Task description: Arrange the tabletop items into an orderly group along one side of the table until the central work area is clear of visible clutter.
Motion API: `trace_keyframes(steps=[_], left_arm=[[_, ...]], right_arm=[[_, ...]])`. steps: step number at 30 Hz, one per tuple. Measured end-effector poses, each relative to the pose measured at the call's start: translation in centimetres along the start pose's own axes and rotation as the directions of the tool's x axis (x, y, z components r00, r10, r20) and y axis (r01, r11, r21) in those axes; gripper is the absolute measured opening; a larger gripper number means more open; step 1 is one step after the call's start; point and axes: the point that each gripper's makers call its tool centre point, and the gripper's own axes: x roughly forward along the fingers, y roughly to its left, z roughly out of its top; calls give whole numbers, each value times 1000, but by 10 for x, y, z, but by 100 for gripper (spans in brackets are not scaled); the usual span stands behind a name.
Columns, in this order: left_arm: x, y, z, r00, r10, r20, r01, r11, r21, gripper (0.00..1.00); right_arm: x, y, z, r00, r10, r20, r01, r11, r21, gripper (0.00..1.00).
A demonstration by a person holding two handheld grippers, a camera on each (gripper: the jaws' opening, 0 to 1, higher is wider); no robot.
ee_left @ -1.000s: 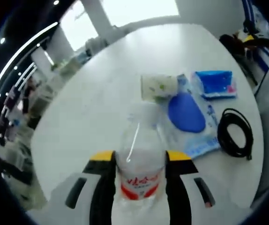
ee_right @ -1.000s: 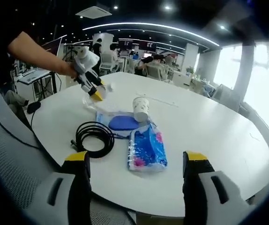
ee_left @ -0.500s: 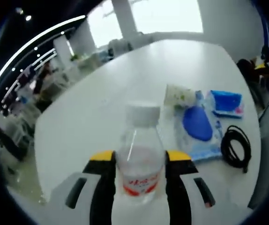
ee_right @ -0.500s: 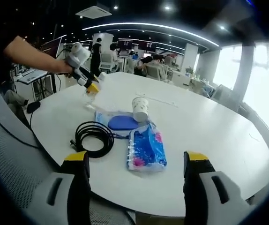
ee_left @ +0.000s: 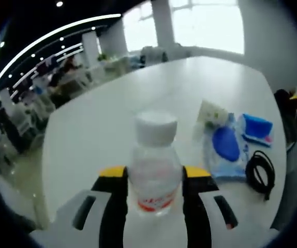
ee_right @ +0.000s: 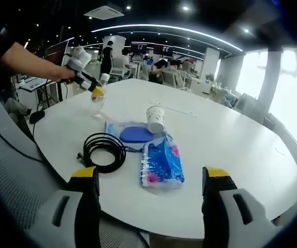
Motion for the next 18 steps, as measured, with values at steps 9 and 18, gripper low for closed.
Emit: trace_keyframes(steps=[9,18], left_arm=[[-10,11,-9,999,51,5,-51,997,-62,38],[-17,22,-18,994,112,5,-109,979,-171,38]], right_arm=[[0,1,-1,1000,2,-2,-2,1000,-1,81],[0,1,-1,1000,0,-2,0,1000,-1,79]])
